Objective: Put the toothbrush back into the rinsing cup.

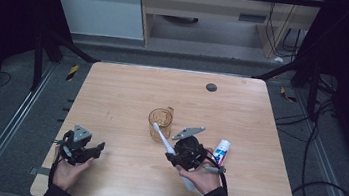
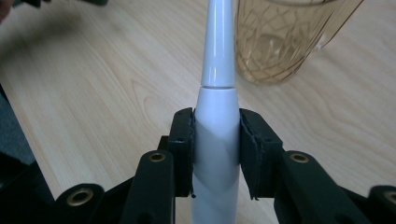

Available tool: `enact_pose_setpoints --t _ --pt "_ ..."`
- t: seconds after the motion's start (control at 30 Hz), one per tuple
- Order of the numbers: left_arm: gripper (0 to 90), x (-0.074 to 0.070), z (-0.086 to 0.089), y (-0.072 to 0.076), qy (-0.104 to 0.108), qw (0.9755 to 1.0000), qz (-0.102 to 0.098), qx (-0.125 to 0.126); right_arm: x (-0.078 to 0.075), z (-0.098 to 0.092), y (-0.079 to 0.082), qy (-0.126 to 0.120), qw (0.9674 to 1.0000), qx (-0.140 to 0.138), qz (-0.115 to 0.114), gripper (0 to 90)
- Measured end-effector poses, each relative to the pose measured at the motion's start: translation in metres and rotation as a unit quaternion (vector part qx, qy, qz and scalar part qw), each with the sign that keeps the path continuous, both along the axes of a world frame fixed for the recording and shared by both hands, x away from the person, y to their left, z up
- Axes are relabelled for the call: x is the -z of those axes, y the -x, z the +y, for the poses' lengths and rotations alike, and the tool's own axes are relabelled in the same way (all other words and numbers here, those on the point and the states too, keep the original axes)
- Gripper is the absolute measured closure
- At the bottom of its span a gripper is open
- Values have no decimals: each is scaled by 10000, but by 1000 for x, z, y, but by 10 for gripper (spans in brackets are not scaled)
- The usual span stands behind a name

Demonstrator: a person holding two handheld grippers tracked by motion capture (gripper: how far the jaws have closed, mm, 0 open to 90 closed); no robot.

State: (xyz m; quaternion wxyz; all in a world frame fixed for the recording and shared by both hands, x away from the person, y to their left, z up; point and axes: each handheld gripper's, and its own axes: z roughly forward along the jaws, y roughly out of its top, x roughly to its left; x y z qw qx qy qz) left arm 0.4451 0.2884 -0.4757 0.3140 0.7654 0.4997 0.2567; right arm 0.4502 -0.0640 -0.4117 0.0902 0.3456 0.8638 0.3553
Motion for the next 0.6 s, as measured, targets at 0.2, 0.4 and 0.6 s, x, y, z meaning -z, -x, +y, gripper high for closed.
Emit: enact_pose_setpoints --t 0.2,0.4,0.6 --pt "402 0 0 0 2 10000 -4 -6 -6 -5 0 -355 9989 168 -267 677" --pt "402 0 0 0 0 10000 0 -10 -15 -11 -1 -853 9930 400 -717 677" --pt "402 0 0 0 -1 10000 -1 -5 -26 -11 1 -1280 9839 608 -1089 677"
